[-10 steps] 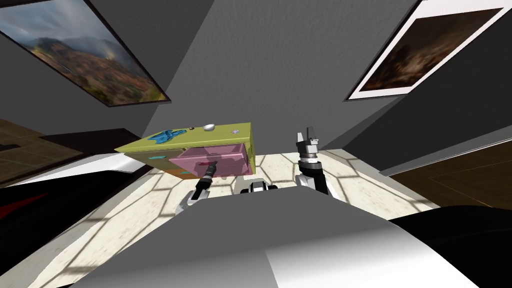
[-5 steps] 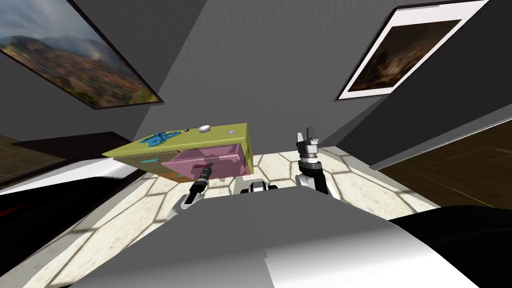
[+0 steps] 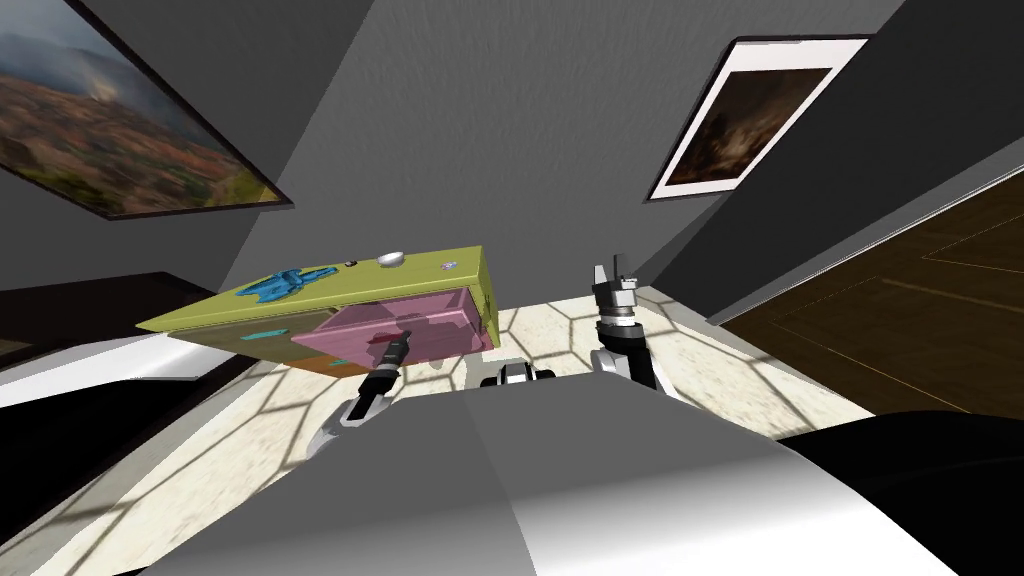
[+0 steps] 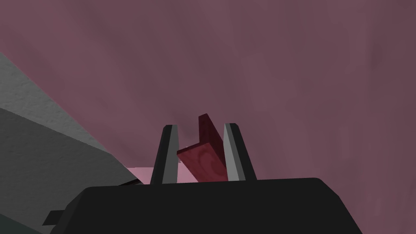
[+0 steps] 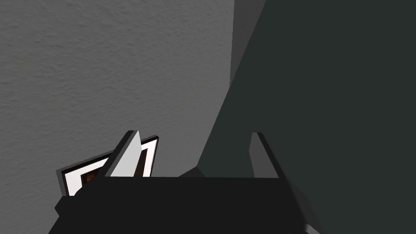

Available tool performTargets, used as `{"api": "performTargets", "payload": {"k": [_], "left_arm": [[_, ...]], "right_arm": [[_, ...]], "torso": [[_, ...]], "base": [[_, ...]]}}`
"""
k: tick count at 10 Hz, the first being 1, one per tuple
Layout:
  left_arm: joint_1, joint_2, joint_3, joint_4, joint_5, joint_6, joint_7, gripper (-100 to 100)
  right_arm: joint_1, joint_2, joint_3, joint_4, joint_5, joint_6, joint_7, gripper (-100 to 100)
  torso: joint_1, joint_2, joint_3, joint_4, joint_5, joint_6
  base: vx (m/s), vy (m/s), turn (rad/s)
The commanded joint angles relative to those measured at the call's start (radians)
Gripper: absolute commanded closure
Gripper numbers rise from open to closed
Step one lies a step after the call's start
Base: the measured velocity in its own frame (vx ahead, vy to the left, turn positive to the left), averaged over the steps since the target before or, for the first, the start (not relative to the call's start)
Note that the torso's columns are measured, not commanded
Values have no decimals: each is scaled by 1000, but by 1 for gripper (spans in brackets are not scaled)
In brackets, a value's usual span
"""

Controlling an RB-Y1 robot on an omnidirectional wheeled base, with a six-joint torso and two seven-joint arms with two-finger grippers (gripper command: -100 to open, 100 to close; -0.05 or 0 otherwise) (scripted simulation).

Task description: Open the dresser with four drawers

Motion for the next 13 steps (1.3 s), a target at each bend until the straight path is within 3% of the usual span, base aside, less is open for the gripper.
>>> {"api": "performTargets", "payload": {"k": [1, 3, 4, 6, 7, 12, 13], "left_arm": [[18, 48, 58, 75, 8, -67, 48, 100], [18, 48, 58, 119, 8, -77, 48, 100], [23, 86, 100, 149, 15, -125, 80, 100], [23, 86, 100, 190, 15, -135, 80, 100], [37, 117, 103, 162, 17, -118, 114, -100], [60, 192, 112, 141, 23, -102, 190, -100], [69, 222, 115, 133, 25, -96, 220, -100]], "right_arm": [[0, 0, 0, 0, 0, 0, 0, 0], [0, 0, 0, 0, 0, 0, 0, 0], [0, 0, 0, 0, 0, 0, 0, 0], [0, 0, 0, 0, 0, 0, 0, 0], [0, 0, 0, 0, 0, 0, 0, 0], [0, 0, 0, 0, 0, 0, 0, 0], [0, 0, 0, 0, 0, 0, 0, 0]], "torso": [[-1, 0, 1, 0, 0, 0], [-5, 3, 1, 5, -6, 0], [-4, 3, 1, 3, -4, -2], [-7, 6, 2, 6, -8, -1], [-6, 6, 2, 6, -7, -2], [-6, 3, 1, 5, -7, 0], [-6, 4, 2, 6, -8, -1]], "base": [[-56, -104, -252], [-30, -65, -73], [-30, -99, -253], [-28, -66, -73], [-6, -46, -2], [7, -58, -8], [3, -75, -31]]}}
